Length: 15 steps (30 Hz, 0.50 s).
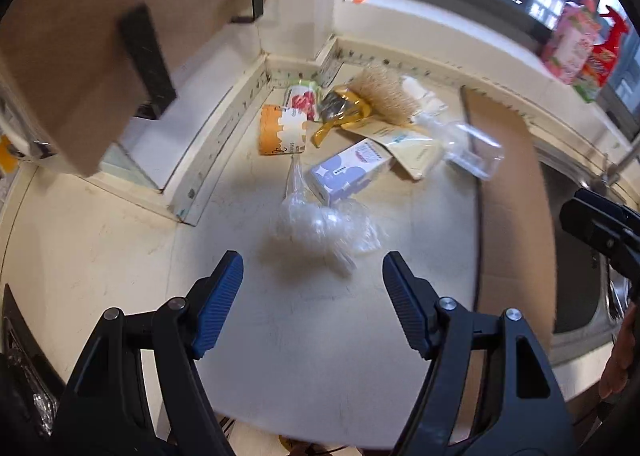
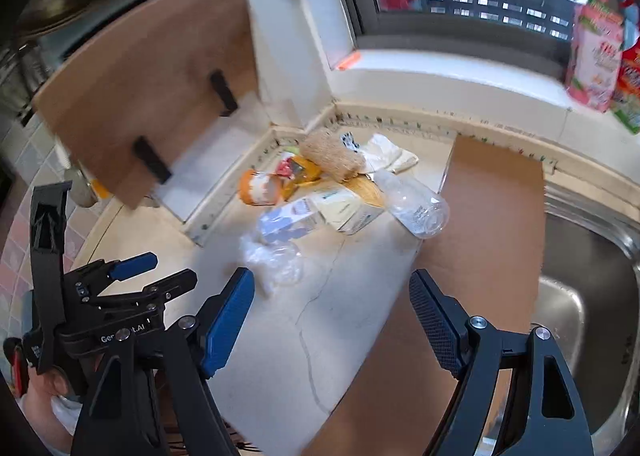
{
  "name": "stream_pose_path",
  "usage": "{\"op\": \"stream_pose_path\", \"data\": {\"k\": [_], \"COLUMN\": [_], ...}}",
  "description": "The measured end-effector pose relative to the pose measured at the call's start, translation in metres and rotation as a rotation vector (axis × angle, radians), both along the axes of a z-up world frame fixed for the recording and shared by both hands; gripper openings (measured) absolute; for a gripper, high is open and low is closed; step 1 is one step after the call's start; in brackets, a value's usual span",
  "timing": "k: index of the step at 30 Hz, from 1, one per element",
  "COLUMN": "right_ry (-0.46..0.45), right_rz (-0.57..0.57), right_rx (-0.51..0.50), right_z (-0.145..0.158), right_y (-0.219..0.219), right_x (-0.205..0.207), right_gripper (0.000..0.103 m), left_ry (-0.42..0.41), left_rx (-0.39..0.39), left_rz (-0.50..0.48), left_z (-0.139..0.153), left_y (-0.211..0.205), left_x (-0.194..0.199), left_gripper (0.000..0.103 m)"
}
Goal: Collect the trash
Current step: 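Raise both tools back over the counter toward the remaining trash, then close the left tool on the crumpled plastic bag while the right tool grasps the blue-white eye-drop box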
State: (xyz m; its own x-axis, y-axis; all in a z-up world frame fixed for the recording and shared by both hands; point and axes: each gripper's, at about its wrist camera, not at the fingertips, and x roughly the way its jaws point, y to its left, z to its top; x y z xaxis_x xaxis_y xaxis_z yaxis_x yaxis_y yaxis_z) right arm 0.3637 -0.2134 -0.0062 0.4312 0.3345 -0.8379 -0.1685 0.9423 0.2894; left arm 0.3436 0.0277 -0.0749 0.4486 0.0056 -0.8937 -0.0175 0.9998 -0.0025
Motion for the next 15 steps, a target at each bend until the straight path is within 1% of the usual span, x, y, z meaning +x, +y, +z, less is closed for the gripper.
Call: {"op": "stream_pose_path", "data": {"k": [5,10,13,15], "right_ry": [0.049,0.099,0.132,0.149], "right_rz": [0.012,0.013,0.012,0.012], "right_rx": [0.028,0.042,0.063,0.072], "right_z": [-0.041,-0.081,-0.1,-0.109], "right_y": [0.011,0.027,0.037,0.041], "right_x": [0.031,0.056,0.065,0.068], "right_gripper": [0.081,0.08,0.08,0.08], "left_ry": [0.038,0.084,0.112,0.131], "left_rx": [0.004,-0.001,-0.019,-0.038], "left_rz": [0.03,0.046,0.053,0.057], "left_z": [-0.037,-0.068,-0.084,-0.093], "left_y": [0.003,0.004,0.004,0.004], "left_x": [0.035,0.058,0.067,0.071], "left_gripper": [0.07,0.069,0.059,0.048]}}
